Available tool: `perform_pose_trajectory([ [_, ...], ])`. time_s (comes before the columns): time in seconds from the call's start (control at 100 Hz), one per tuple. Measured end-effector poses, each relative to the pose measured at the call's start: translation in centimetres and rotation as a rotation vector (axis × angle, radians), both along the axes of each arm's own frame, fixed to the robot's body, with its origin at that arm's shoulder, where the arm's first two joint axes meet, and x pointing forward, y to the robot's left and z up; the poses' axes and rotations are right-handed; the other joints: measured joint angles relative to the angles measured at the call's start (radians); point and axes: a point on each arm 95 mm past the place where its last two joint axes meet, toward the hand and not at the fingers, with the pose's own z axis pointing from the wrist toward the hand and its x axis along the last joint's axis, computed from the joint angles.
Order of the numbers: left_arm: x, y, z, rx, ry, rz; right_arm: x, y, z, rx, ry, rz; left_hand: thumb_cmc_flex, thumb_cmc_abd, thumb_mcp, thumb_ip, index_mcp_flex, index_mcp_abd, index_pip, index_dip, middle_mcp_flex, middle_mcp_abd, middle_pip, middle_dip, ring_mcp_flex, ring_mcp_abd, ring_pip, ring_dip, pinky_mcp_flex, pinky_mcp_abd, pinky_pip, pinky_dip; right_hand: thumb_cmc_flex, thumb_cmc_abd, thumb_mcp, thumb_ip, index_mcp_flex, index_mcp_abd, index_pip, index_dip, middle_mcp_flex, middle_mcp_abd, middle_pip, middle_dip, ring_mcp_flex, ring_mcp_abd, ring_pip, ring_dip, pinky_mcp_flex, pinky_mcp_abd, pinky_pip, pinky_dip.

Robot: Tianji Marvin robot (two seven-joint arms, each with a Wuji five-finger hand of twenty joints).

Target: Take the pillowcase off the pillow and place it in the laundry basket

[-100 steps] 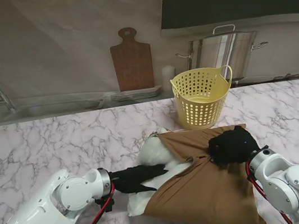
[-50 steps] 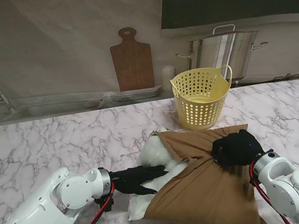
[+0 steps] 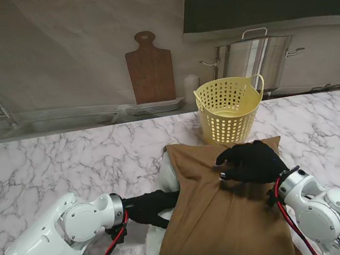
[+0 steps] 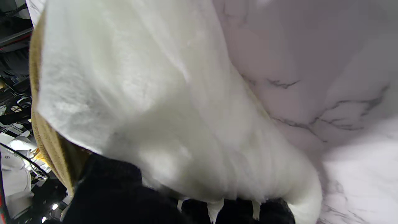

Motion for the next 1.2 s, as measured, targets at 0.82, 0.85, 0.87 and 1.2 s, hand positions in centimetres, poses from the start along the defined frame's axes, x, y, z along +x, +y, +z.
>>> perform_pose_trajectory([
  [0.82, -1.2, 0.2, -0.2, 0.007, 0.000, -0.069, 6.8, 5.6, 0.9, -0.294, 0.092, 0.083, 0.001, -0.021, 0.002, 0.000, 0.020, -0.003, -0.014, -0.002, 0.001, -0.007, -0.003, 0.000, -0.002, 0.002, -0.025, -0.024, 0.000, -0.002, -0.073, 0.000, 0.090, -0.037, -0.075, 0.009, -0.017, 0.088, -0.070, -0.074, 0.195, -0.047, 0.066, -0.045, 0.104, -0.022, 0.063, 0.037, 0.029, -0.014, 0.034, 0.117],
  [0.85, -1.2, 0.2, -0.1, 0.009, 0.001, -0.069, 6.8, 5.6, 0.7, -0.302, 0.092, 0.078, 0.001, -0.021, 0.002, 0.000, 0.020, -0.007, -0.014, -0.002, 0.001, -0.010, -0.003, 0.000, -0.003, 0.000, -0.028, -0.025, 0.000, -0.004, -0.078, 0.000, 0.107, -0.058, -0.020, -0.002, -0.001, 0.066, 0.007, -0.110, 0.227, -0.054, 0.113, 0.001, 0.125, -0.033, 0.076, 0.045, 0.038, -0.014, 0.038, 0.117],
  [0.87, -1.2, 0.2, -0.2, 0.010, 0.002, -0.069, 6.9, 5.5, 0.6, -0.305, 0.092, 0.074, 0.001, -0.021, 0.002, 0.000, 0.020, -0.008, -0.014, -0.002, 0.001, -0.012, -0.003, 0.000, -0.004, -0.001, -0.030, -0.025, 0.000, -0.005, -0.089, 0.000, 0.123, -0.072, 0.010, -0.022, 0.003, 0.051, 0.072, -0.142, 0.251, -0.057, 0.143, 0.035, 0.140, -0.037, 0.086, 0.047, 0.041, -0.014, 0.039, 0.117],
  [1.2, -1.4, 0.1, -0.2, 0.022, 0.016, -0.072, 6.0, 3.5, 0.3, -0.310, 0.074, 0.007, 0.001, -0.021, 0.002, 0.000, 0.021, -0.031, -0.014, -0.002, 0.001, -0.038, -0.003, 0.000, -0.014, -0.023, -0.040, -0.026, 0.000, -0.027, -0.154, 0.000, 0.161, -0.104, 0.154, -0.064, 0.084, -0.053, 0.289, -0.215, 0.364, -0.068, 0.361, 0.210, 0.205, -0.082, 0.183, 0.082, 0.092, -0.014, 0.065, 0.104],
])
